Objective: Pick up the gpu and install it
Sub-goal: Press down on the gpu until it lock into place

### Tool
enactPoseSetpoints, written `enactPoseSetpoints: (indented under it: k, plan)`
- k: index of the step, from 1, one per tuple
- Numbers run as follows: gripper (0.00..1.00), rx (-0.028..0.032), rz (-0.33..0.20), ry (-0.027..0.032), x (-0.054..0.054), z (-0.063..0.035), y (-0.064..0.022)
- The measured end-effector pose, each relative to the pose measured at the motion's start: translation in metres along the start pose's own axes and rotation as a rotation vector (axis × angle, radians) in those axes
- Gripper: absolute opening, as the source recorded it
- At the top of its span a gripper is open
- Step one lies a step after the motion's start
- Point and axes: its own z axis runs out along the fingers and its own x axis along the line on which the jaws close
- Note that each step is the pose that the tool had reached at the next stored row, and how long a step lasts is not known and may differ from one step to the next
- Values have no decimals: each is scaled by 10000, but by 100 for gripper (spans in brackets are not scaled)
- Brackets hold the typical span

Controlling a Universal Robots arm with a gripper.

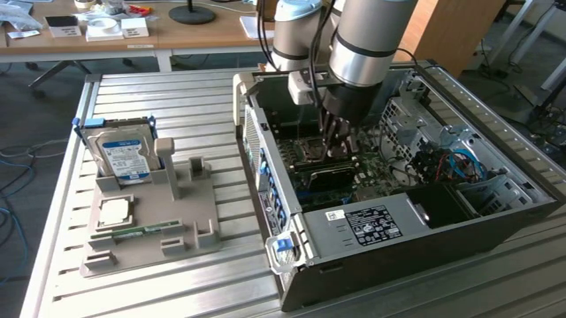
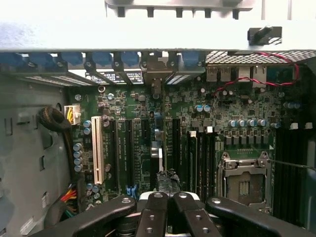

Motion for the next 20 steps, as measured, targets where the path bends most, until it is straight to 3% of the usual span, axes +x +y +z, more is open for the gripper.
enactPoseSetpoints:
  k: [6,20]
  plan:
    - [11,-9,2,-1,5,105,2]
    - [11,-15,5,-1,-15,201,5]
